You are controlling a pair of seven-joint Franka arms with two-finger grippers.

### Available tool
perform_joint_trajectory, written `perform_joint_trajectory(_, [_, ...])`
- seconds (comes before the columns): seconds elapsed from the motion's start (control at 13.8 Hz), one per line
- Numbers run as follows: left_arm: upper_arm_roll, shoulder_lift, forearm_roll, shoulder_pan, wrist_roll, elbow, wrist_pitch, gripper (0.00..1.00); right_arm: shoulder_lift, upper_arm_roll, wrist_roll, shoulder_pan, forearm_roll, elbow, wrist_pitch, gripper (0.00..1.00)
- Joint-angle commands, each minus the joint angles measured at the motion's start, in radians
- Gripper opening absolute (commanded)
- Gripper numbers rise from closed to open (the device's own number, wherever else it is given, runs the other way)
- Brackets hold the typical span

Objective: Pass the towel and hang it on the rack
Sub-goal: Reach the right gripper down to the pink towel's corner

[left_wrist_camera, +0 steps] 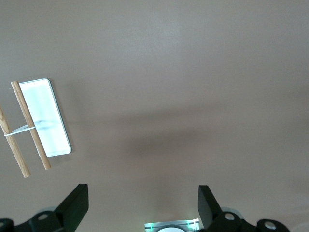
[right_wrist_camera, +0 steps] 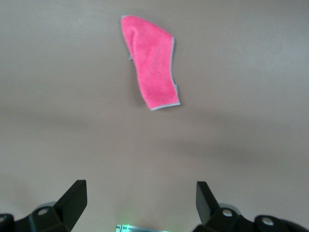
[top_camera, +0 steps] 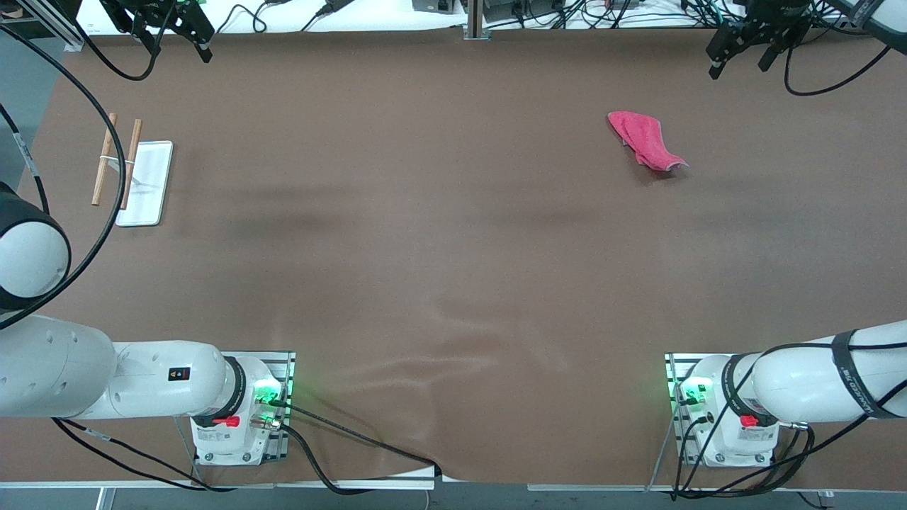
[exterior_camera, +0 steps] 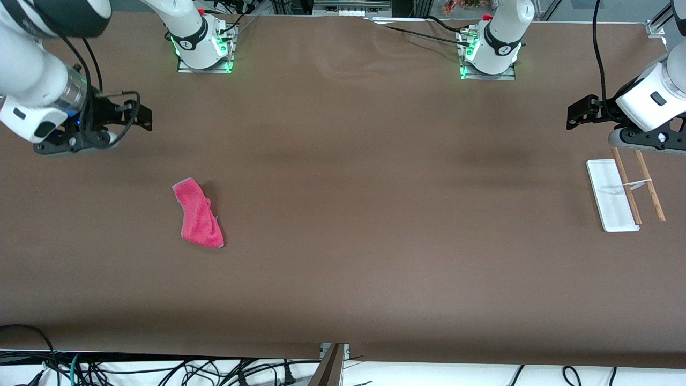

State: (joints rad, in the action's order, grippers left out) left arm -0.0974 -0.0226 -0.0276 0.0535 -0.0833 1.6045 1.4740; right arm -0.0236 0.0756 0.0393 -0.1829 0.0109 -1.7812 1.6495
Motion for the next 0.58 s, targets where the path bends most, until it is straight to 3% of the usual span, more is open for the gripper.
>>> perform_joint_trajectory(0.0, [-0.007,-0.007,-0.017,0.005,-0.012,-0.023,-0.018,1.00,0.011,0.033,-0.012,0.007,-0.015,-0.111,0.105,1.00])
perform_joint_trajectory(0.22, [-0.005,-0.007,-0.017,0.005,-0.012,-0.023,-0.020,1.00,-0.018,0.064,-0.013,0.008,-0.032,-0.197,0.226,1.00])
perform_joint_trajectory(0.51, [-0.005,-0.007,-0.017,0.005,-0.012,-0.023,-0.020,1.00,-0.175,0.111,0.000,0.010,-0.124,-0.225,0.393,0.99])
